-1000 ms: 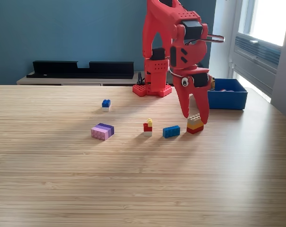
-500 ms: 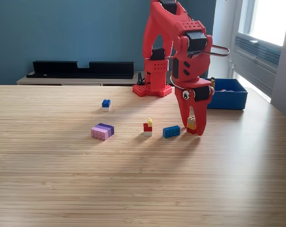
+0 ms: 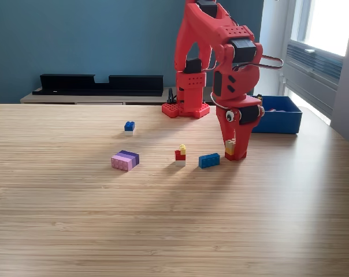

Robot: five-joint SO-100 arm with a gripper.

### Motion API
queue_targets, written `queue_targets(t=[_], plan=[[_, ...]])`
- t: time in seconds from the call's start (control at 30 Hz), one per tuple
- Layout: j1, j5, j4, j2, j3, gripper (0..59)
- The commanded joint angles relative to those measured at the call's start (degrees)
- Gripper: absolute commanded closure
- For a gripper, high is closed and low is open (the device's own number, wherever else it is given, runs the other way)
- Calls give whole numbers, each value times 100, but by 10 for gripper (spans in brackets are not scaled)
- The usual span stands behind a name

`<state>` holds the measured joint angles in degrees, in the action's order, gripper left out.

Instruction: Grasp a lego block and put it in the bin.

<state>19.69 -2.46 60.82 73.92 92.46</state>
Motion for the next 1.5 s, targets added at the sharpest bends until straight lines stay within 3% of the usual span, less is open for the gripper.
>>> queue_targets(t=[0.03, 0.23, 0.33, 0.5, 0.93, 1.23, 1.5], plan=[[79, 343, -18, 132, -343, 586], [79, 844, 18, 167, 0, 586], [-26, 1248, 369, 264, -141, 586], [53, 1775, 519, 1063, -114, 586], [1362, 1731, 844, 2839, 686, 586], [2681, 1854, 1608, 2953, -132, 586], [3700, 1767, 1784, 2689, -264, 586]])
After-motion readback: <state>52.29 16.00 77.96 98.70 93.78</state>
